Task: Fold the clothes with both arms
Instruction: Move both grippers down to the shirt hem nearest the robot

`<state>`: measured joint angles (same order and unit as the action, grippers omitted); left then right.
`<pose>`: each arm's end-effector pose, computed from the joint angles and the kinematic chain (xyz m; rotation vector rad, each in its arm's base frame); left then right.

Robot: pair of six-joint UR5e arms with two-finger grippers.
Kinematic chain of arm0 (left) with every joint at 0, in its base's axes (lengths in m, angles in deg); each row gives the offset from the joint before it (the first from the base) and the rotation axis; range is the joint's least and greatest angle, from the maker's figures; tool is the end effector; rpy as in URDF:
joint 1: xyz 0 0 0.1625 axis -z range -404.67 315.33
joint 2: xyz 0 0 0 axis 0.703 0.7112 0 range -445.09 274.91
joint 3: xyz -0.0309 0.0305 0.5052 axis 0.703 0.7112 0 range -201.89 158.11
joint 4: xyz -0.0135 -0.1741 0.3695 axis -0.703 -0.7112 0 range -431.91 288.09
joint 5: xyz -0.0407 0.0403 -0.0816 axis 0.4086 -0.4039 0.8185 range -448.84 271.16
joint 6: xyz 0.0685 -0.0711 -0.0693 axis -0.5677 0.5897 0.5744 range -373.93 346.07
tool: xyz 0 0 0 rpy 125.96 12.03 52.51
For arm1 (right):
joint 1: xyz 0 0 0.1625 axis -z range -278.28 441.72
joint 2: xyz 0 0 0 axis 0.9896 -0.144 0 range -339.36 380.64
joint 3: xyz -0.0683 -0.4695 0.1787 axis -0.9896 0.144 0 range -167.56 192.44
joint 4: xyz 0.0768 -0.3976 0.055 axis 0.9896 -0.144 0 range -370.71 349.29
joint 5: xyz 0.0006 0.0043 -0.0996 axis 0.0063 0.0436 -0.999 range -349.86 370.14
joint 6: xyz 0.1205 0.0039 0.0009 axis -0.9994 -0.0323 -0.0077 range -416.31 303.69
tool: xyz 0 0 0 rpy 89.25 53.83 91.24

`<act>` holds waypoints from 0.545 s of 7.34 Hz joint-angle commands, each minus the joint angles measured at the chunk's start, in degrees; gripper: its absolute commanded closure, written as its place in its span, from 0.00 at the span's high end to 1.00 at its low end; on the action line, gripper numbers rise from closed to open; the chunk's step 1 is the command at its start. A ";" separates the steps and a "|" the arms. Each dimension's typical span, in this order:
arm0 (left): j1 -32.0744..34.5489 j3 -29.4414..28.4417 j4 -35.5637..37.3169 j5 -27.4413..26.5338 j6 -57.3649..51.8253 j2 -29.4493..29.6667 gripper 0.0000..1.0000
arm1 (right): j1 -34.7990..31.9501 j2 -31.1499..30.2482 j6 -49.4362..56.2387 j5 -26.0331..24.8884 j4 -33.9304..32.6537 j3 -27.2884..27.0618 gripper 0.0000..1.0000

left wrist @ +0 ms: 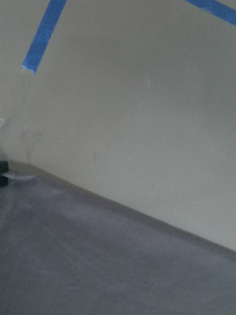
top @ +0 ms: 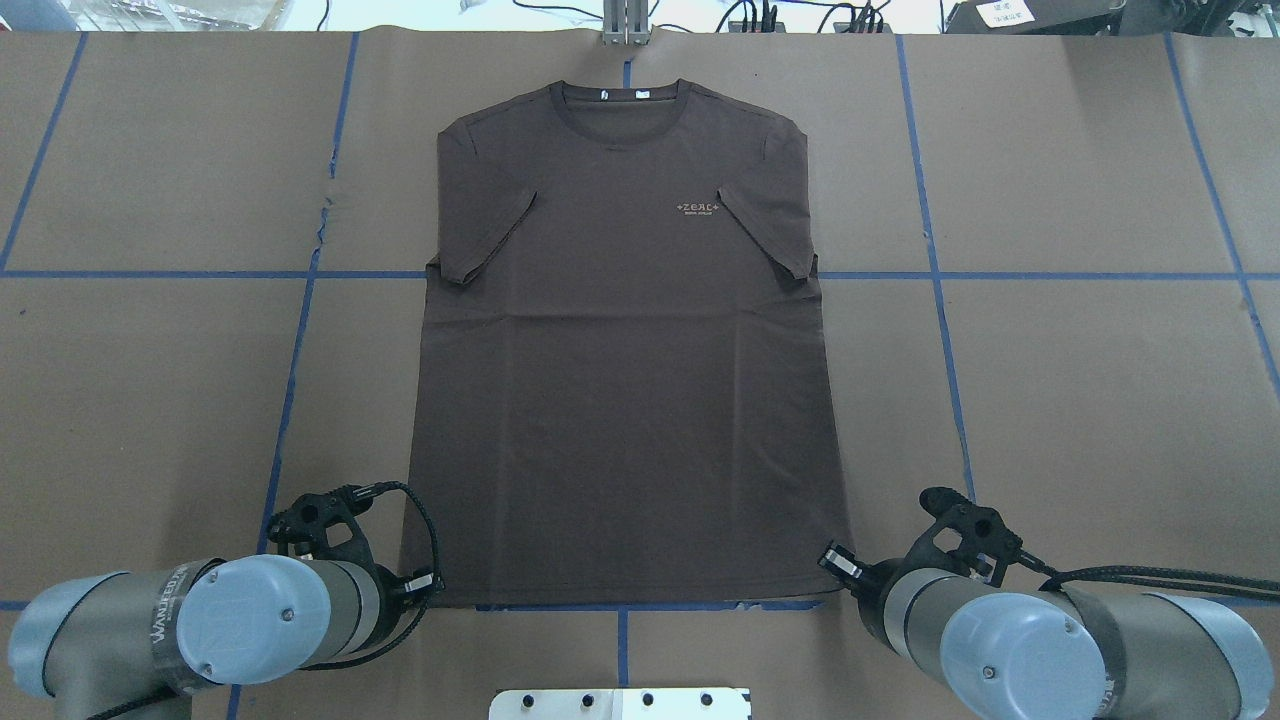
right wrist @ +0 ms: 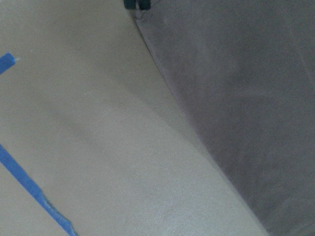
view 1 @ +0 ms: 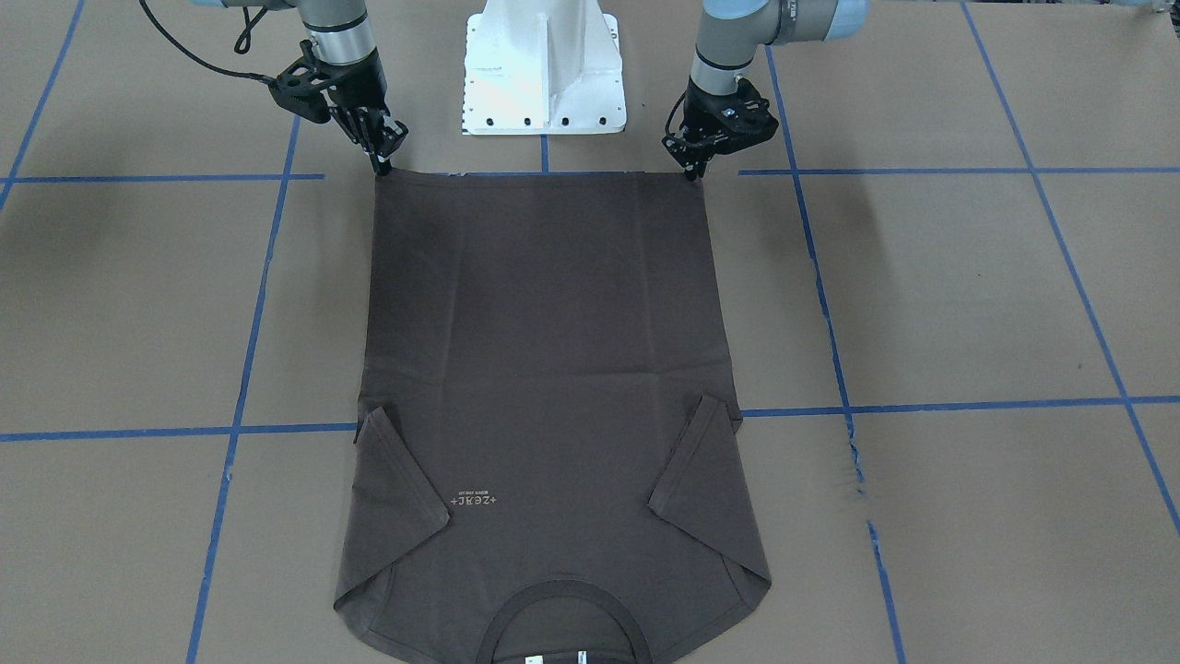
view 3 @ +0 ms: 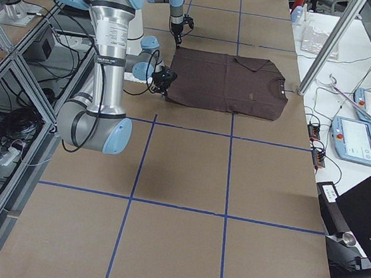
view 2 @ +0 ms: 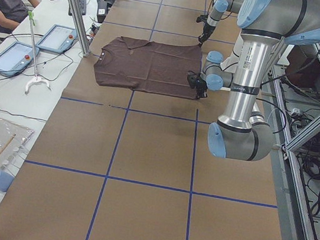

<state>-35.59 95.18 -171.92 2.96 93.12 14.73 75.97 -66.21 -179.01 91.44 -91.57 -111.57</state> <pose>0.5243 -0.2149 0.4398 -0.0872 0.8208 -0.4173 -0.4731 -0.1999 0.4455 -0.0494 -0.8358 0.6936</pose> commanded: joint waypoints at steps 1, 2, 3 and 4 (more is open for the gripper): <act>0.15 3.77 0.16 0.23 0.17 -0.06 0.00 | -0.05 0.01 0.00 0.00 0.00 -0.79 0.00; 0.06 6.14 0.25 0.23 0.61 -0.59 0.00 | 0.65 -1.47 0.00 0.26 0.00 -3.06 0.00; -0.98 8.94 0.42 0.40 2.70 -2.85 0.00 | 2.74 -4.70 0.00 0.52 0.00 -7.00 0.00; -1.52 14.37 1.64 0.92 3.51 -6.44 0.00 | 3.81 -7.52 0.00 3.05 0.00 -9.99 0.00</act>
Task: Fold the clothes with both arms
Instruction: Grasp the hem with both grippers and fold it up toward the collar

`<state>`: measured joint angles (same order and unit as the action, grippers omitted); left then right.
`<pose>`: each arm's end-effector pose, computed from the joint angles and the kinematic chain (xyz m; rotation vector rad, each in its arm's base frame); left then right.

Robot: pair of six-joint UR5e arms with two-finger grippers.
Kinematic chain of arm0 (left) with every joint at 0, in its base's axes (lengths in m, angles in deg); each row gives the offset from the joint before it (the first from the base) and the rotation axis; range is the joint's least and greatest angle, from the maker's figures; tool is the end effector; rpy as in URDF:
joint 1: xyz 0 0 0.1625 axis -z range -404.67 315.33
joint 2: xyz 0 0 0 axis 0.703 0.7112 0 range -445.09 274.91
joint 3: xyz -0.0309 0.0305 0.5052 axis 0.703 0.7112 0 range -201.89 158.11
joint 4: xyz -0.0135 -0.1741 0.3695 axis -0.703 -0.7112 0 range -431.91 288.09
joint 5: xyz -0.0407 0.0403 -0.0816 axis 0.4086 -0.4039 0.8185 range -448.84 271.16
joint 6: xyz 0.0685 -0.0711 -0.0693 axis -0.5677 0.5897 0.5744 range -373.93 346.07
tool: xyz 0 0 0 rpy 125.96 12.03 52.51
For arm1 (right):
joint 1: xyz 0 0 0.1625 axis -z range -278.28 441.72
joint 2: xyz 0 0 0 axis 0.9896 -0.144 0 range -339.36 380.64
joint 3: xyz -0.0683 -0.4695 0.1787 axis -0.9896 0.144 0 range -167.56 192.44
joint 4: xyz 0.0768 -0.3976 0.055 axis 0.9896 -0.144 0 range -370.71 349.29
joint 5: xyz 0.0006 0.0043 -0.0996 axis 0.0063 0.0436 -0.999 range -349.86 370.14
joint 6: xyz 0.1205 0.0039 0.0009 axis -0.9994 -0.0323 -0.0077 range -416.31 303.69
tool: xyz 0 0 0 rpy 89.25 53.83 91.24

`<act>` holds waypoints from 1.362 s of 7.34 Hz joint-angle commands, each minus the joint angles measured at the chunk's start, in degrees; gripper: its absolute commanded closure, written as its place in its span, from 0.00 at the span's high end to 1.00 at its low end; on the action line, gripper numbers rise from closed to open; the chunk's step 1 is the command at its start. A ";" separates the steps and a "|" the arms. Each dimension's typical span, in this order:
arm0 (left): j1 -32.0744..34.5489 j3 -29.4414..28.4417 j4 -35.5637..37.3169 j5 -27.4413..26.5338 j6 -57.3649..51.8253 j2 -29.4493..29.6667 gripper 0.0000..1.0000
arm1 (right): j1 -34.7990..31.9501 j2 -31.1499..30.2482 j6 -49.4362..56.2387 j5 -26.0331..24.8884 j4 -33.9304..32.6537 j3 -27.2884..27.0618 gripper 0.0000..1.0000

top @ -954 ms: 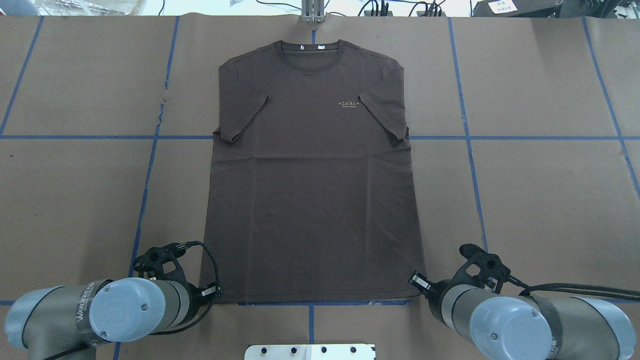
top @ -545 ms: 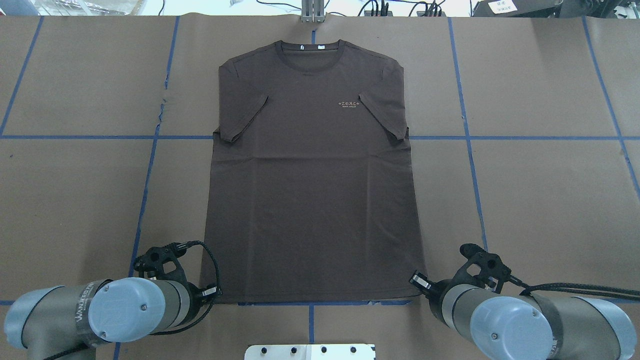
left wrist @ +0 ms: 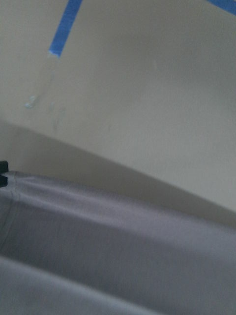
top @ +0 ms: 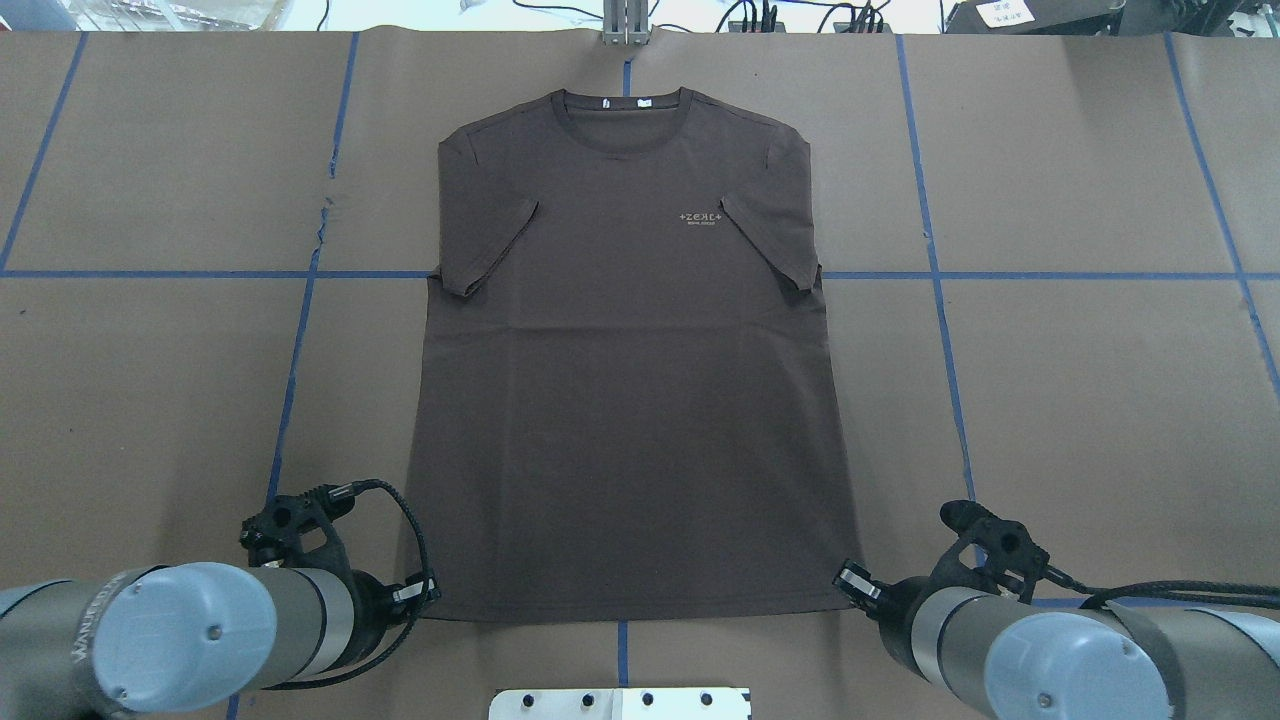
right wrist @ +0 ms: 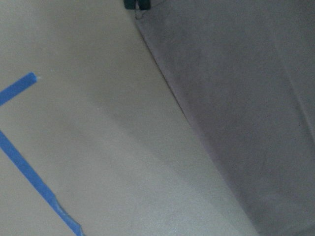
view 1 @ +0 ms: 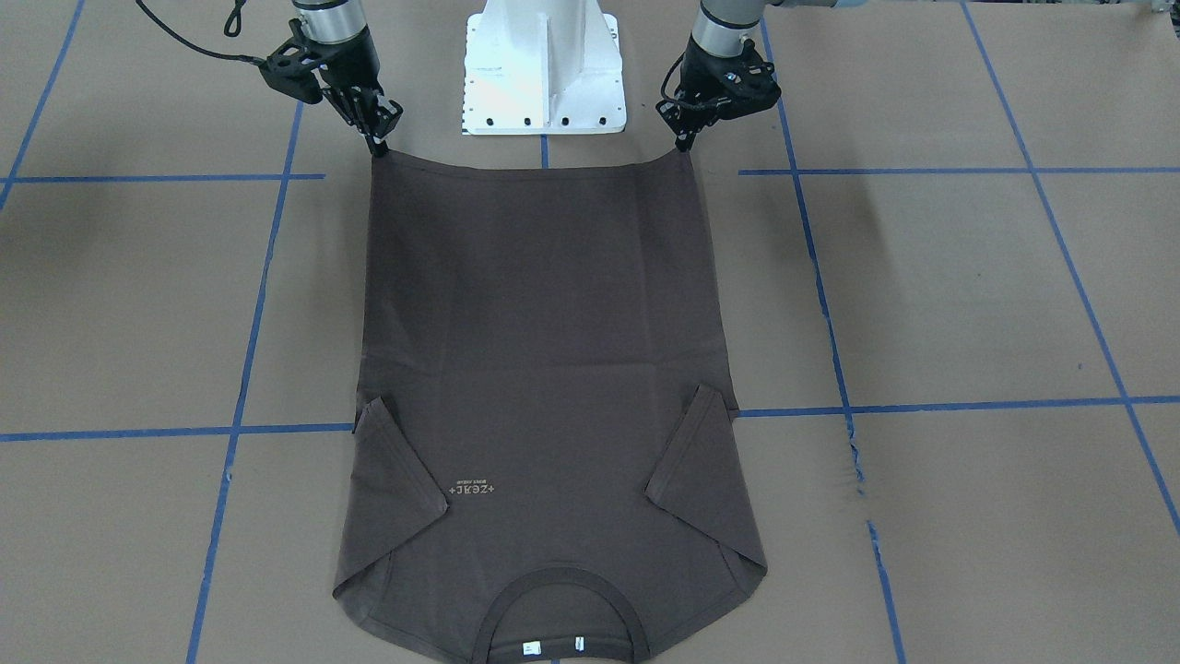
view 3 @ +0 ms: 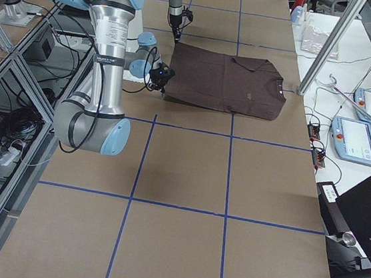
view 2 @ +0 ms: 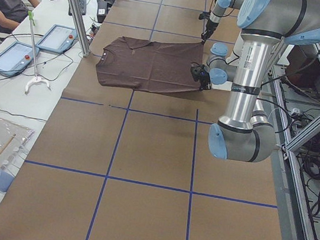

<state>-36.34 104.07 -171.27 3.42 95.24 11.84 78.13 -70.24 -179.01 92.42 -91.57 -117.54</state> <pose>0.4767 -0.1997 0.3979 -0.1237 0.9118 -0.4280 -0.4373 -0.1772 0.4309 -0.0903 -0.8620 0.6507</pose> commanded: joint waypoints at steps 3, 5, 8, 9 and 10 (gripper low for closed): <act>-1.12 9.57 4.26 5.65 4.38 -2.55 0.00 | 1.05 -3.96 0.00 3.32 0.00 -6.76 0.00; 0.53 6.95 4.52 4.78 -2.97 -0.27 0.00 | -4.47 -2.39 1.31 3.59 0.00 -6.51 0.00; 13.60 -4.13 3.30 5.47 -13.59 7.65 0.00 | -14.73 8.13 10.51 5.68 -0.18 2.41 0.00; 16.77 -6.76 3.38 6.09 -18.16 8.96 0.00 | -21.65 11.82 14.72 11.00 -0.18 6.98 0.00; 20.89 -12.09 2.95 6.09 -21.34 12.11 0.00 | -27.73 15.86 20.42 15.32 -0.18 12.85 0.00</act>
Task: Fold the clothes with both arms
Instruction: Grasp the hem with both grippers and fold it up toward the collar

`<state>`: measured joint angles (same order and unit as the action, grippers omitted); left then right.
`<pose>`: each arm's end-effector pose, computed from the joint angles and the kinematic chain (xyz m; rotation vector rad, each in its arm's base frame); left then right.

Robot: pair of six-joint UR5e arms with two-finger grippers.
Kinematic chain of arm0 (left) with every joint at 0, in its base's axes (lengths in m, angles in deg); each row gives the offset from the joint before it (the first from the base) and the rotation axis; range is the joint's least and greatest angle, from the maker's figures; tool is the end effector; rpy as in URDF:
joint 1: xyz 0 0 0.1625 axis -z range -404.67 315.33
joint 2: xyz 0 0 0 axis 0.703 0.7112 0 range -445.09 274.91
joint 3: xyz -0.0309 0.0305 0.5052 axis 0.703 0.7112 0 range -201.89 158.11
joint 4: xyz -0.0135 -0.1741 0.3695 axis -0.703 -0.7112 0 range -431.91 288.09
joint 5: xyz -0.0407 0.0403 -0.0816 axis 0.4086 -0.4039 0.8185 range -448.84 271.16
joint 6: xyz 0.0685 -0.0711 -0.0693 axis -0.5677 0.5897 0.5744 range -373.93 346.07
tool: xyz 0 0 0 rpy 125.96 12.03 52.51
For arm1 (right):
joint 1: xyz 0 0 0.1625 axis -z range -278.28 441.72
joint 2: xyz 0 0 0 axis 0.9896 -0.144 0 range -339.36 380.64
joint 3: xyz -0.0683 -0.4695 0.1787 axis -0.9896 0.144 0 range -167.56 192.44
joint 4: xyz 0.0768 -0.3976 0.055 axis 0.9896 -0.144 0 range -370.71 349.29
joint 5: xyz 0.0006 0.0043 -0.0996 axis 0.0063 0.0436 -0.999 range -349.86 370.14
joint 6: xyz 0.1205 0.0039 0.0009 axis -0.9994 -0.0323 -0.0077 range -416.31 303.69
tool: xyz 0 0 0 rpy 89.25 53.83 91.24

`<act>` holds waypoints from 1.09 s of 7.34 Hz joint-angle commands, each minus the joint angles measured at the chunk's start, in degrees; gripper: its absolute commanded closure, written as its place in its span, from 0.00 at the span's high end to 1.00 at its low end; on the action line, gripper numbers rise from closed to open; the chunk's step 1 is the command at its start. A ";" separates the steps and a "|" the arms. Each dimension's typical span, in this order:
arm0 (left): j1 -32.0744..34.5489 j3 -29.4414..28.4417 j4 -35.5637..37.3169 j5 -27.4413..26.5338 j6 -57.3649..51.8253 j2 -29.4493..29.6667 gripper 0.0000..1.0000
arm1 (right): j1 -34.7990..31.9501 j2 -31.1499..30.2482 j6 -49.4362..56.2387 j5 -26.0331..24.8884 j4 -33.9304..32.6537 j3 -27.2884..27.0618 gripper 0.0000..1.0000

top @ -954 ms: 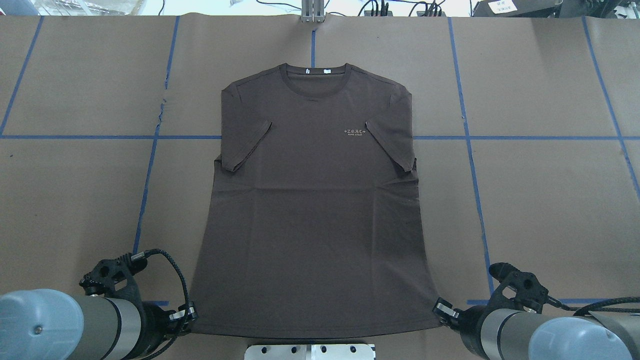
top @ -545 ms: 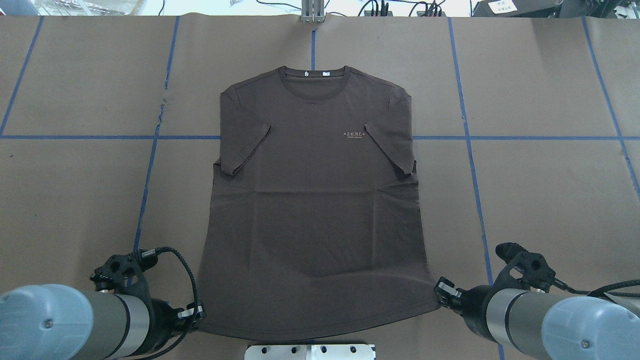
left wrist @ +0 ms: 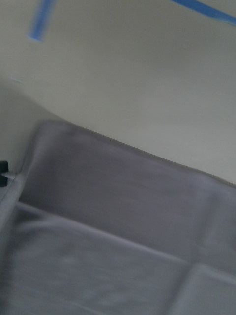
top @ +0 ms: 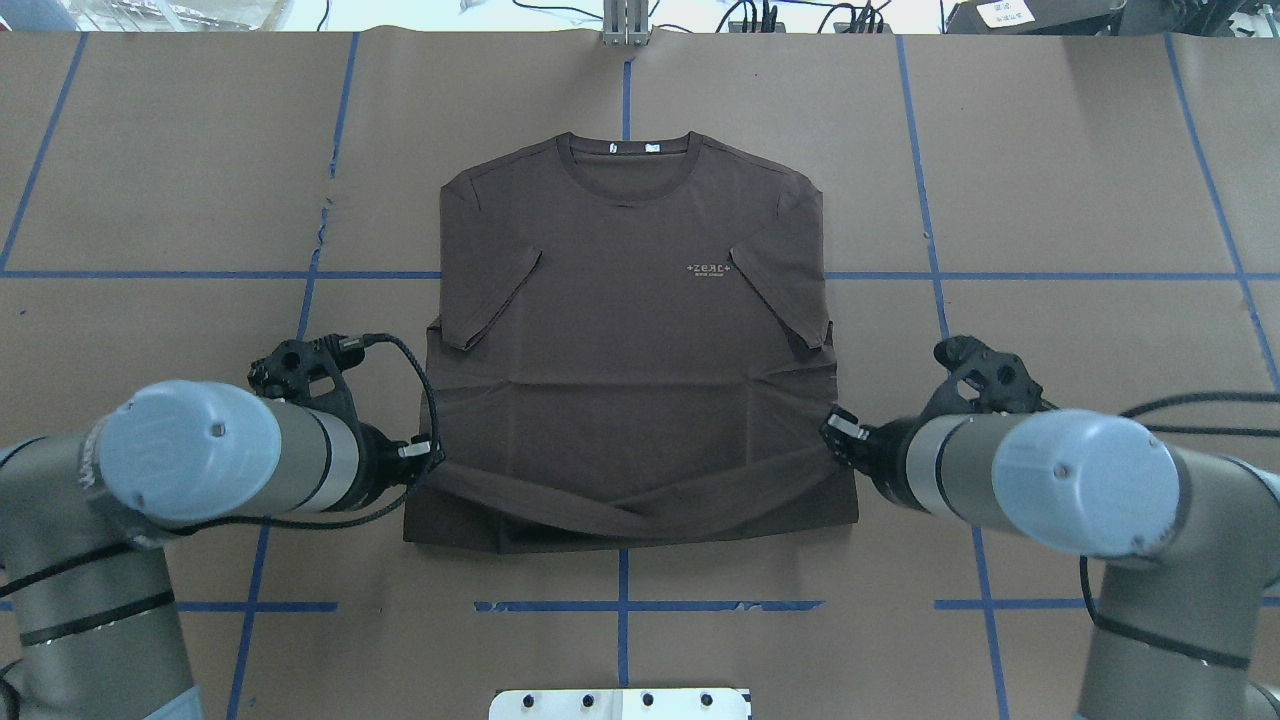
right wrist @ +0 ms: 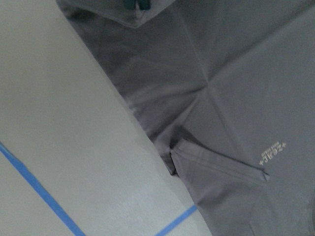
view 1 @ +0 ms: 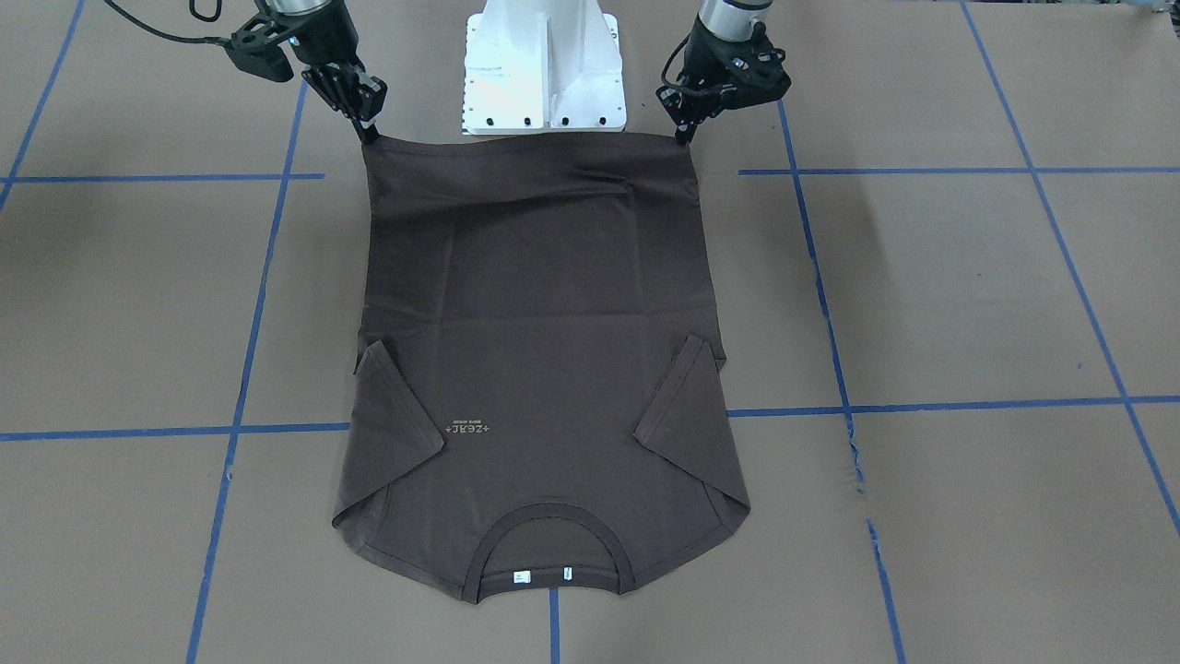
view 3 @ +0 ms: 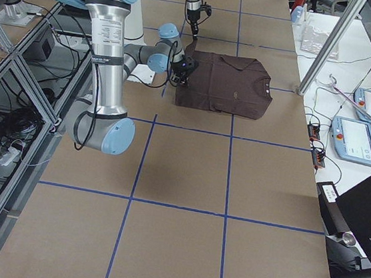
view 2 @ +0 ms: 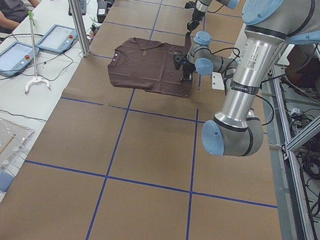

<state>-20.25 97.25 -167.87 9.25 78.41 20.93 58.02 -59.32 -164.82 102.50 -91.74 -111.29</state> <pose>0.4690 -0.3407 0.3733 0.0414 0.9049 -0.3720 -0.4279 -0.3279 0.3879 0.0037 -0.9402 0.6639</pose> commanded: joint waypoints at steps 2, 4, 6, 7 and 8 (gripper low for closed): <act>10.19 -16.69 -5.69 0.18 -6.46 10.49 0.00 | -16.25 14.51 15.12 8.96 0.25 21.00 0.00; 14.94 -22.95 -11.43 -0.26 -8.39 12.26 0.00 | -19.09 21.04 16.84 9.07 0.95 32.02 0.00; 16.10 -29.20 -14.50 -4.02 -11.04 15.07 0.00 | -21.38 26.84 18.67 9.15 0.96 39.85 0.00; 16.10 -32.88 -16.78 -4.13 -11.04 16.57 0.00 | -21.47 28.52 19.12 9.15 1.39 42.85 0.00; 16.27 -34.48 -17.68 -4.56 -11.04 17.10 0.00 | -21.56 29.15 19.04 9.07 5.22 46.27 0.00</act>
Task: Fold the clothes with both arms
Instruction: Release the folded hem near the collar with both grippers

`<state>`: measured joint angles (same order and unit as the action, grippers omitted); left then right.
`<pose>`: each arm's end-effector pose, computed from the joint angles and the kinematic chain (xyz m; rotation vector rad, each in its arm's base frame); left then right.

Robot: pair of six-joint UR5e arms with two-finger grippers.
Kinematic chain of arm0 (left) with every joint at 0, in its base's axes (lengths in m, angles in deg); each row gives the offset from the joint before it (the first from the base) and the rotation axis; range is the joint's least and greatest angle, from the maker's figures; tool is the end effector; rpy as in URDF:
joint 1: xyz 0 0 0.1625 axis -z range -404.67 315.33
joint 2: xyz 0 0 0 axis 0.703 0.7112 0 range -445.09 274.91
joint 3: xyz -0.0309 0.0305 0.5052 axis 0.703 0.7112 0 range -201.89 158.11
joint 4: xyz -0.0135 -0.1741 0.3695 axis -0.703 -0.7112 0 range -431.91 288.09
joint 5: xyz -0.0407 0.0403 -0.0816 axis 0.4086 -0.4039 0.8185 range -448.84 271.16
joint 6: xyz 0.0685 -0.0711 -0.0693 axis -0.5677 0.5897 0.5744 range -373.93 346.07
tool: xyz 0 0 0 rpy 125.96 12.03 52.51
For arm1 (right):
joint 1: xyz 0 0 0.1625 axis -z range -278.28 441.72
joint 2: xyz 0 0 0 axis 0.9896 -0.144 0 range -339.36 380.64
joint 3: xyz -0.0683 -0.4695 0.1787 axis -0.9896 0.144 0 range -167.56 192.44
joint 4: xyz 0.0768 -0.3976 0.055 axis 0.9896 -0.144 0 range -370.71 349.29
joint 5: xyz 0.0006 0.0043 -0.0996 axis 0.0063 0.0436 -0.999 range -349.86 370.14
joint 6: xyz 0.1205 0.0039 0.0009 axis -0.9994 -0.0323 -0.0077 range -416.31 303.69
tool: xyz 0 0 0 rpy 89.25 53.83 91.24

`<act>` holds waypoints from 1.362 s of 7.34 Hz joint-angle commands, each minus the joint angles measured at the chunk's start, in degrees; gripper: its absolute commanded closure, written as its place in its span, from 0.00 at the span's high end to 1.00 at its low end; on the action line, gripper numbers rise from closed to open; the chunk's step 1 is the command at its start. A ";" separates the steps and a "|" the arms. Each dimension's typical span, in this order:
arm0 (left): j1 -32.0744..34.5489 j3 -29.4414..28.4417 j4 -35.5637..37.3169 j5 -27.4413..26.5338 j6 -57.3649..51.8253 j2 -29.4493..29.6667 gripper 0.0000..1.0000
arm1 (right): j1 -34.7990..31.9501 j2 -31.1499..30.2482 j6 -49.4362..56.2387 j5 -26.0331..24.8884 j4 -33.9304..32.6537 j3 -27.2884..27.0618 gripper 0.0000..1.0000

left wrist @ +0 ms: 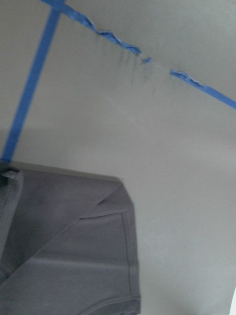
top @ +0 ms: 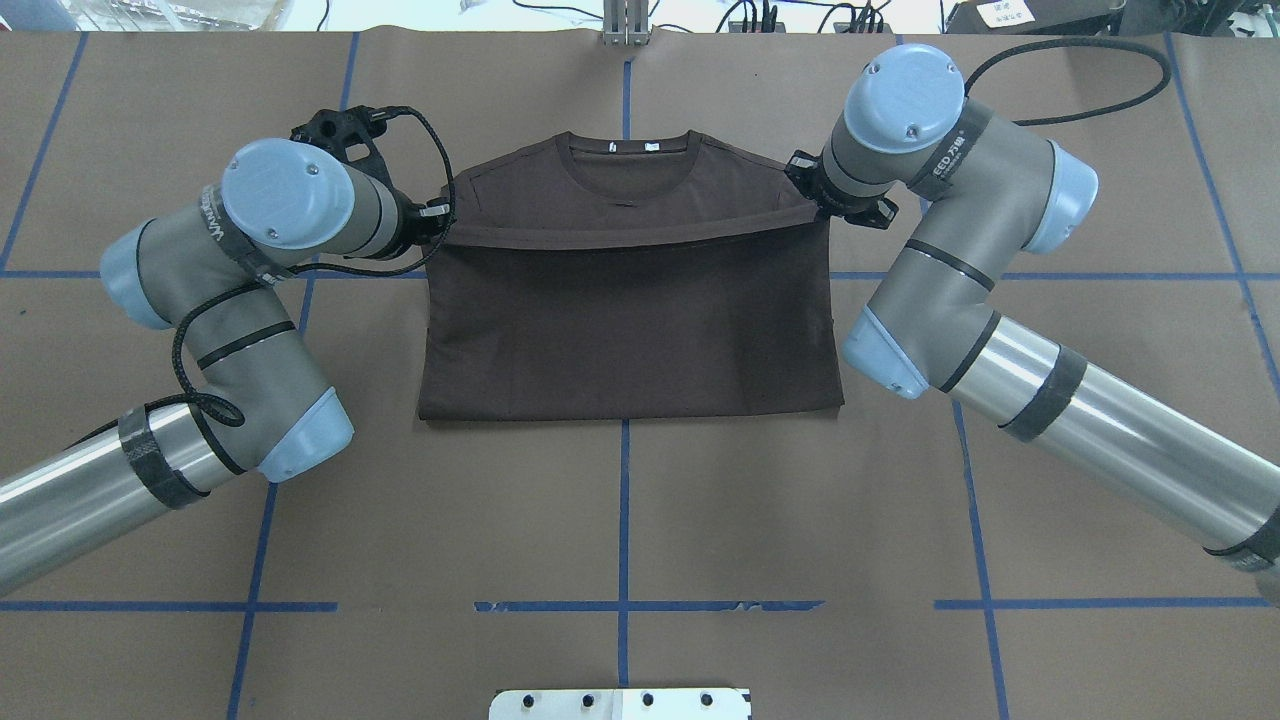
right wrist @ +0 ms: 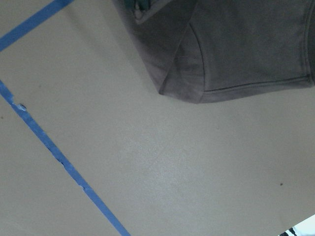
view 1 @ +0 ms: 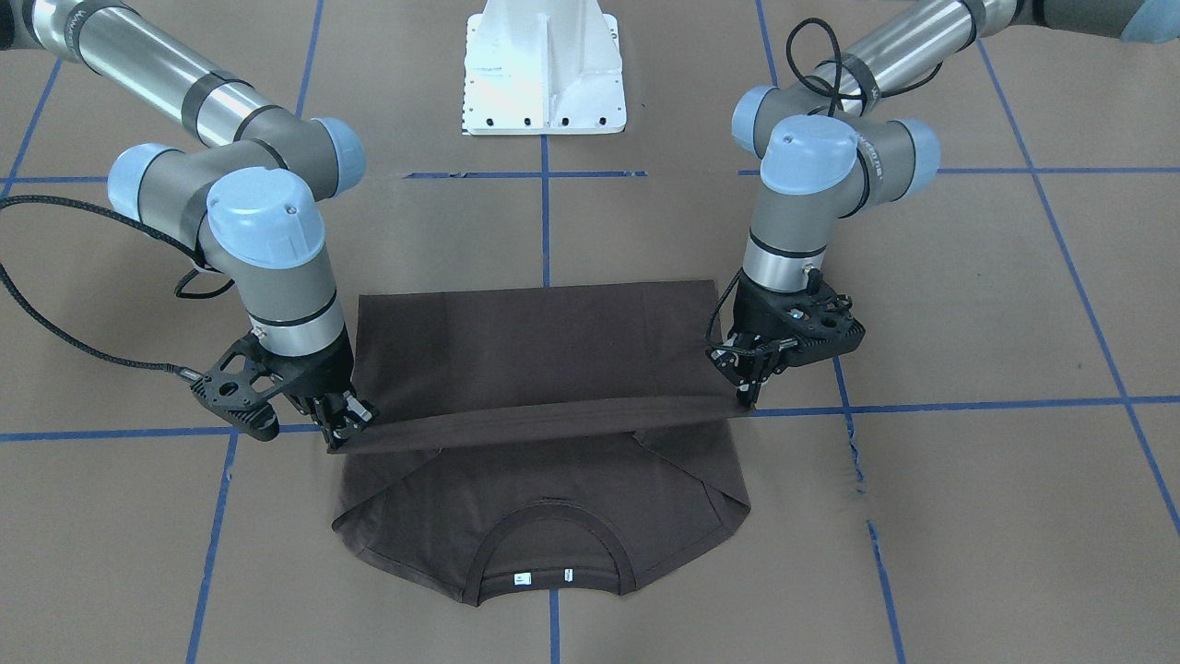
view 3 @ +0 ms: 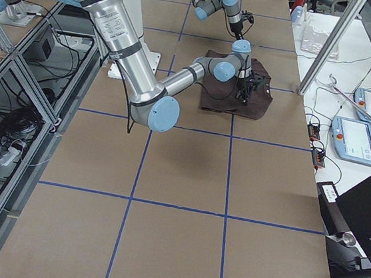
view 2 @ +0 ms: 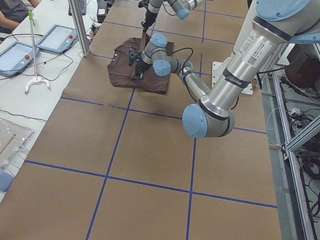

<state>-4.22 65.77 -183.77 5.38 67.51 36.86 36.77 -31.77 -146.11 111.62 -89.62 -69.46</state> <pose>0.4980 -0.5880 0.3988 0.3132 0.8545 -0.4851 -0.4877 -0.6412 0.3988 0.0959 -0.7403 0.6742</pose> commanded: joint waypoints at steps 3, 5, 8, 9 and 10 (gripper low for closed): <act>1.29 -9.41 -6.69 -2.38 -0.23 3.90 0.00 | -0.84 2.82 0.41 -0.23 6.39 8.33 0.00; 1.30 -10.83 -7.66 -2.38 -0.23 4.25 0.00 | -0.84 3.79 0.41 -0.32 6.39 10.09 0.00; 1.38 -12.33 -9.08 -2.64 -0.23 4.95 0.02 | -0.92 4.41 0.41 -0.76 7.97 12.38 0.00; 1.38 -12.25 -8.99 -2.64 -0.23 5.04 0.11 | -1.36 4.41 0.50 -0.76 7.98 12.47 0.00; 1.38 -12.42 -9.08 -2.64 -0.23 5.13 0.14 | -1.37 4.41 0.41 -0.76 7.98 12.47 0.00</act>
<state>-2.86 53.55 -192.79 2.75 67.28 41.84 35.56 -27.38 -145.66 110.89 -81.76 -57.12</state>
